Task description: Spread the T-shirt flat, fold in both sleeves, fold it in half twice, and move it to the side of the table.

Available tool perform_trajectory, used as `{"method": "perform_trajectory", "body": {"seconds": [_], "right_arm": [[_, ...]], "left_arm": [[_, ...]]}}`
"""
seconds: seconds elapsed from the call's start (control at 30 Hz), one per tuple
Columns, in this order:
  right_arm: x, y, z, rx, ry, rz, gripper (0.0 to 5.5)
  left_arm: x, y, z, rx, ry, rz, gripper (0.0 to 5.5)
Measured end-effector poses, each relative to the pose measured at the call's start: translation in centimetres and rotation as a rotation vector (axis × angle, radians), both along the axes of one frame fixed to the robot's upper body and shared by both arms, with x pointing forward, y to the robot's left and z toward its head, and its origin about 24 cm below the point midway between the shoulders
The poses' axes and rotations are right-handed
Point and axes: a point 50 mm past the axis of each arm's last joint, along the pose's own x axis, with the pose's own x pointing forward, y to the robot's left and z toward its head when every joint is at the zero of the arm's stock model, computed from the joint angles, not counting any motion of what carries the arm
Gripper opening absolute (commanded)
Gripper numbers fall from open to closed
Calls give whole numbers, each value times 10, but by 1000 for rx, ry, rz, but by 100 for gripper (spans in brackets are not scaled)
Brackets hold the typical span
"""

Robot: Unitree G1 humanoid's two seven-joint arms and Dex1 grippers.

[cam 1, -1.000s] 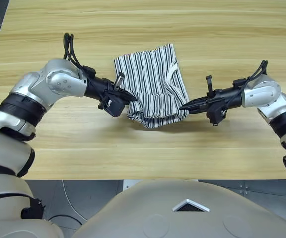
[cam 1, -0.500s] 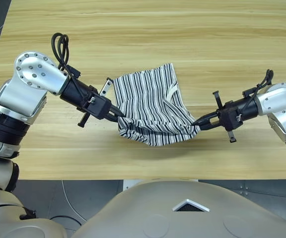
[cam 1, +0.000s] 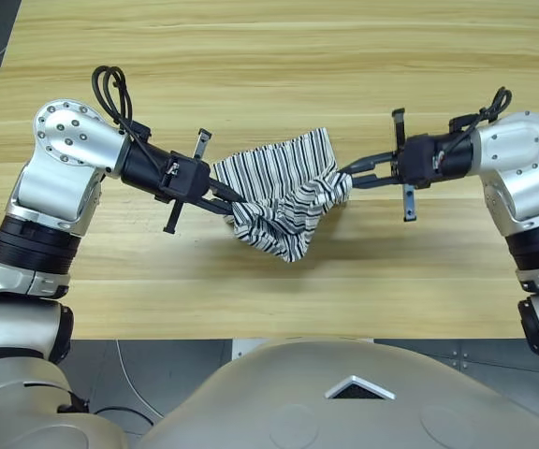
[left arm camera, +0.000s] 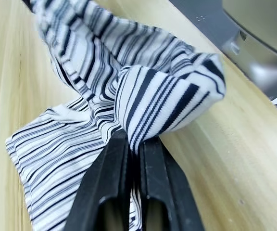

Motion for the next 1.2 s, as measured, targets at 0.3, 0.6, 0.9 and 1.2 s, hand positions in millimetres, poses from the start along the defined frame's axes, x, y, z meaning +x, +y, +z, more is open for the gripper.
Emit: {"method": "perform_trajectory", "body": {"seconds": [0.3, 0.6, 0.9, 1.2], "right_arm": [[40, 4, -14, -80, -8, -158, 10], [55, 6, -36, -151, 4, -204, 10], [61, 14, -56, -209, 70, -242, 99], [78, 10, -62, -209, 69, -489, 171]], "left_arm": [[25, 29, -15, -68, 54, 238, 11], [45, 35, -39, -42, 103, 413, 11], [48, 48, -72, 58, 320, 599, 109], [61, 63, -56, -41, 327, 743, 143]]}}
